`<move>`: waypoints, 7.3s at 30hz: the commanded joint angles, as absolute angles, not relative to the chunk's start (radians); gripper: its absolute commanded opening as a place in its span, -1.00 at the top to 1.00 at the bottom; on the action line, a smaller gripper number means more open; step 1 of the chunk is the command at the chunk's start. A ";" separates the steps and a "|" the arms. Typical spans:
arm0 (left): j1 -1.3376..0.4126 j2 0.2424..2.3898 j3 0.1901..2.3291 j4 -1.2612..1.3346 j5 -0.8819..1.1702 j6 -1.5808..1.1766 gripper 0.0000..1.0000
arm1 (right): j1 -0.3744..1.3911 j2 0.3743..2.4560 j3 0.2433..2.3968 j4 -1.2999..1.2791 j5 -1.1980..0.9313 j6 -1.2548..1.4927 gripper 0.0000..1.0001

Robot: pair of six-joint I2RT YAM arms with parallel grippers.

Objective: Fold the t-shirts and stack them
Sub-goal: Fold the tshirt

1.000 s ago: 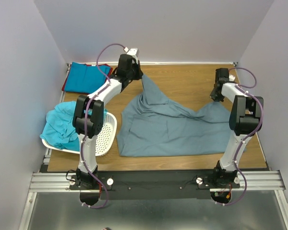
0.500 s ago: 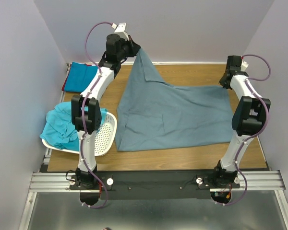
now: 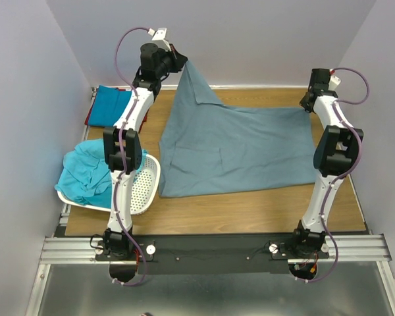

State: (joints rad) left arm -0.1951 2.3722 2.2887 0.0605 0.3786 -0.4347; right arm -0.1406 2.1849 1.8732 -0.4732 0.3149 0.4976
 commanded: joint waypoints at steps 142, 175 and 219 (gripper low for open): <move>-0.489 1.663 0.815 0.314 -0.112 -0.387 -0.19 | 0.063 1.427 0.821 -0.225 0.020 0.587 -0.51; -0.433 1.801 0.890 0.419 0.035 -0.360 1.00 | 0.442 1.604 0.969 -0.222 0.092 0.649 -0.21; -0.351 1.809 0.900 0.454 0.158 -0.383 1.00 | 0.641 1.993 1.290 -0.226 0.156 0.623 0.21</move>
State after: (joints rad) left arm -0.3595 1.7962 0.8768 0.4305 0.1356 -0.3832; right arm 0.6247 1.9556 1.2705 -0.2195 0.1226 0.6273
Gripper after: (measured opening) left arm 0.007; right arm 0.397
